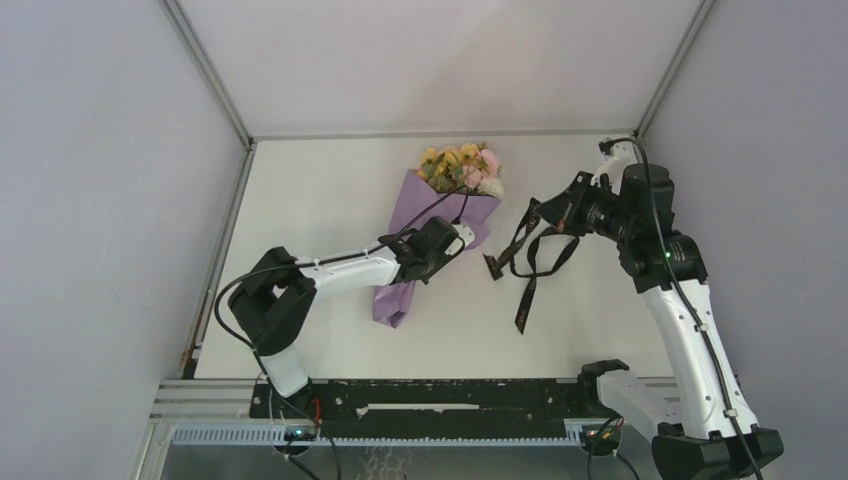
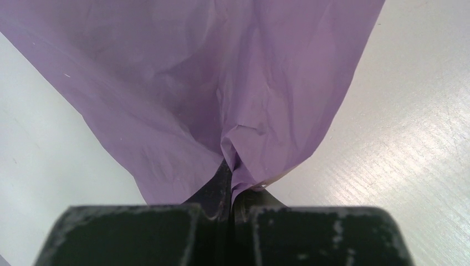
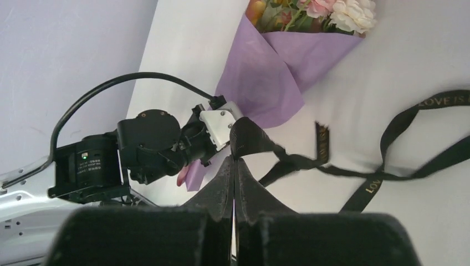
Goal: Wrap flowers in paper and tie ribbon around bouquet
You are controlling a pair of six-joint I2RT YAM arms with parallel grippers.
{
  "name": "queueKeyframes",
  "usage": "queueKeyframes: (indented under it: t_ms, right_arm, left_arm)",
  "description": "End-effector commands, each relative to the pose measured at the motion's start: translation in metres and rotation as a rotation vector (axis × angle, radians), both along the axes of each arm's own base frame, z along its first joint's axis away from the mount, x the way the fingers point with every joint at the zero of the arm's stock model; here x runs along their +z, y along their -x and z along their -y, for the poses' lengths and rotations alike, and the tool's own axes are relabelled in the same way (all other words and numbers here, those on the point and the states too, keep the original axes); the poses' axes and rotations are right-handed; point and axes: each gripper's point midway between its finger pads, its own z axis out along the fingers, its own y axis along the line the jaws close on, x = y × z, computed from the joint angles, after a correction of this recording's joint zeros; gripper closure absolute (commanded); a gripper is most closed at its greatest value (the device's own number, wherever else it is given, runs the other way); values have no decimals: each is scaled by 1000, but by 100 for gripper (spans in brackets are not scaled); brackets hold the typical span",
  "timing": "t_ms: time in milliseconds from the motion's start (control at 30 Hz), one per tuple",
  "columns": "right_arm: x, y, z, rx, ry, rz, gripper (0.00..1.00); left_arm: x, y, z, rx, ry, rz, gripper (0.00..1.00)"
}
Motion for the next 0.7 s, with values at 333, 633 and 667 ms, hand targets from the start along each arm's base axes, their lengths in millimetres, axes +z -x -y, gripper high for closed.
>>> queueKeyframes:
  t_ms: [333,633,667]
  right_arm:
    - [-26,-24,-65,80,-73,-59,100]
    - [-176,-34,-13,-52,19,-410,66]
    - [-185,-36,-4,-66,28,-445,56]
  left_arm:
    - [27,-13,10,20,68,28,100]
    - [25,-12,14,15,76,7,100]
    - [26,-12,14,14,77,9,100]
